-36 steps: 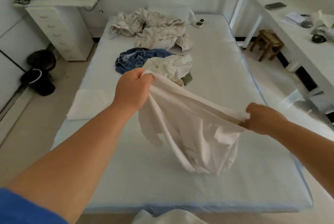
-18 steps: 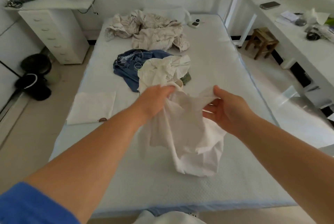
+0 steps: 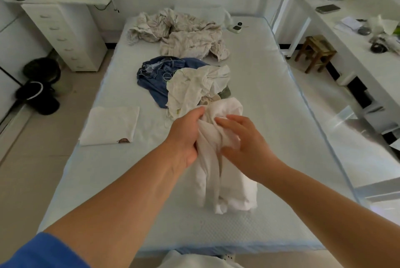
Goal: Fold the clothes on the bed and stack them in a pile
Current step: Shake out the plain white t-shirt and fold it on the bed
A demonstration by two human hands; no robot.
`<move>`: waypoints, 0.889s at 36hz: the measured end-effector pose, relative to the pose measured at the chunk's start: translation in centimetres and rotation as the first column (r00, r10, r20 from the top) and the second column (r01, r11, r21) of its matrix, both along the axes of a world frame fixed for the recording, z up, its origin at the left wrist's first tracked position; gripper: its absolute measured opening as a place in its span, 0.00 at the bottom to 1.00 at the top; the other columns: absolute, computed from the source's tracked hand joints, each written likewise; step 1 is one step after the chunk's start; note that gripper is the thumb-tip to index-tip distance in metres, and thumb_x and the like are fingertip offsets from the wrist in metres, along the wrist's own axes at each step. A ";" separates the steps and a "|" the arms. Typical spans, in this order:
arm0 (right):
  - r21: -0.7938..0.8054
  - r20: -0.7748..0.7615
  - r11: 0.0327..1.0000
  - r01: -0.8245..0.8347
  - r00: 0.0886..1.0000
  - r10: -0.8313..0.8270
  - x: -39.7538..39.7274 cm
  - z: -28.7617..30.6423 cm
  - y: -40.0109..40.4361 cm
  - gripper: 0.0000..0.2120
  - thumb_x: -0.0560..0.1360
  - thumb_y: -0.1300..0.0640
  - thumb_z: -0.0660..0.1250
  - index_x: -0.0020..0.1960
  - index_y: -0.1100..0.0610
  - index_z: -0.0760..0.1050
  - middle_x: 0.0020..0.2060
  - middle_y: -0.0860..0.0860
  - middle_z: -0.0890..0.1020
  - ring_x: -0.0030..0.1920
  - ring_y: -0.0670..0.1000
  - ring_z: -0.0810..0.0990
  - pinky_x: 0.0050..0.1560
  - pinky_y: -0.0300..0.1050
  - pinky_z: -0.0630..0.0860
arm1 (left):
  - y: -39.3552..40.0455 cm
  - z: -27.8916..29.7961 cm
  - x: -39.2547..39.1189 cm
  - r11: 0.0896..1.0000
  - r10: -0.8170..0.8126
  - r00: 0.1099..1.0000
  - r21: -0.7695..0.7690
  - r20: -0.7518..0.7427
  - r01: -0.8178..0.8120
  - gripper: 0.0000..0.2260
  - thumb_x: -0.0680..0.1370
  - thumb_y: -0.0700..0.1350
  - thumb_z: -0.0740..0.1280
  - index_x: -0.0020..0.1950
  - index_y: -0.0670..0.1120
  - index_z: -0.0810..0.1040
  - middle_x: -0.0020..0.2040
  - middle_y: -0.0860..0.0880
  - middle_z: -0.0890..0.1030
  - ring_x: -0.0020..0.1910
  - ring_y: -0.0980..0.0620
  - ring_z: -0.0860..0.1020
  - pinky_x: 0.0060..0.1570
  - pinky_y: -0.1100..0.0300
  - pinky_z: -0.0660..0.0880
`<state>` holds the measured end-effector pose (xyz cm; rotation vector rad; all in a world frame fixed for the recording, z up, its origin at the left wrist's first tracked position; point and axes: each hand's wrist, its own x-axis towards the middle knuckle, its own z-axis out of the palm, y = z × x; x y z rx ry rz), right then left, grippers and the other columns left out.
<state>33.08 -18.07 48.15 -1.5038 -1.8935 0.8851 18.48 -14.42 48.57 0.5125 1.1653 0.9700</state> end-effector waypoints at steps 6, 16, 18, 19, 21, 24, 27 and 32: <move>0.081 0.031 0.906 0.415 0.908 -0.418 2.9 -0.5 1.1 0.09 0.75 0.60 0.62 0.51 0.47 0.71 0.44 0.42 0.74 0.44 0.44 0.72 0.34 0.28 0.65 | 1.3 0.8 -2.9 0.995 0.059 0.990 0.082 -0.129 -0.048 0.08 0.75 0.48 0.66 0.46 0.45 0.82 0.42 0.47 0.85 0.40 0.51 0.84 0.35 0.59 0.78; 0.109 0.074 0.840 0.531 0.839 -0.540 10.6 1.2 2.9 0.10 0.78 0.54 0.60 0.57 0.47 0.74 0.40 0.43 0.76 0.42 0.48 0.74 0.45 0.43 0.66 | 2.9 2.9 -7.5 0.946 0.005 0.679 0.223 -0.734 0.235 0.13 0.72 0.54 0.69 0.44 0.44 0.79 0.45 0.47 0.81 0.44 0.47 0.79 0.46 0.52 0.75; 0.108 0.033 0.831 0.546 0.833 -0.552 11.2 1.9 3.3 0.06 0.78 0.52 0.59 0.55 0.45 0.69 0.38 0.43 0.77 0.40 0.48 0.74 0.41 0.44 0.67 | 3.0 3.5 -8.1 0.934 -0.073 0.621 0.164 -0.780 0.316 0.19 0.69 0.56 0.71 0.43 0.39 0.77 0.41 0.46 0.79 0.41 0.47 0.78 0.42 0.54 0.72; 0.123 0.039 0.827 0.548 0.830 -0.556 11.6 2.3 3.4 0.04 0.78 0.52 0.59 0.53 0.46 0.68 0.38 0.43 0.77 0.40 0.49 0.74 0.41 0.45 0.67 | 3.1 3.9 -8.4 0.929 -0.122 0.616 0.129 -0.778 0.347 0.21 0.68 0.57 0.72 0.44 0.39 0.77 0.42 0.44 0.80 0.42 0.45 0.78 0.44 0.53 0.73; 0.172 0.123 0.833 0.526 0.827 -0.548 12.5 3.5 3.6 0.03 0.79 0.50 0.58 0.52 0.47 0.68 0.38 0.44 0.74 0.42 0.50 0.72 0.43 0.45 0.66 | 3.1 4.7 -9.2 0.909 -0.212 0.622 0.081 -0.754 0.408 0.28 0.63 0.58 0.75 0.51 0.37 0.78 0.51 0.41 0.81 0.51 0.41 0.79 0.57 0.47 0.73; 0.261 0.354 0.870 0.419 0.797 -0.490 13.6 5.7 3.7 0.10 0.80 0.49 0.55 0.55 0.50 0.71 0.39 0.47 0.74 0.42 0.52 0.71 0.44 0.47 0.67 | 3.4 5.3 -10.4 0.878 -0.310 0.655 0.057 -0.689 0.476 0.34 0.54 0.56 0.74 0.52 0.36 0.78 0.54 0.38 0.80 0.54 0.39 0.78 0.63 0.45 0.70; 0.393 0.537 0.885 0.250 0.718 -0.442 14.5 7.7 3.5 0.14 0.80 0.52 0.56 0.58 0.56 0.75 0.47 0.54 0.77 0.46 0.58 0.75 0.46 0.49 0.68 | 4.1 5.5 -11.0 0.867 -0.283 0.673 0.118 -0.683 0.484 0.17 0.61 0.48 0.76 0.43 0.42 0.78 0.43 0.42 0.78 0.44 0.45 0.75 0.50 0.52 0.70; 0.497 0.489 0.828 0.259 0.705 -0.514 14.9 9.8 4.1 0.14 0.80 0.54 0.57 0.58 0.58 0.77 0.54 0.56 0.75 0.52 0.60 0.75 0.49 0.50 0.68 | 6.2 6.0 -10.3 0.850 -0.039 0.696 0.343 -0.717 0.400 0.12 0.71 0.44 0.74 0.29 0.53 0.76 0.33 0.52 0.75 0.34 0.53 0.72 0.37 0.59 0.67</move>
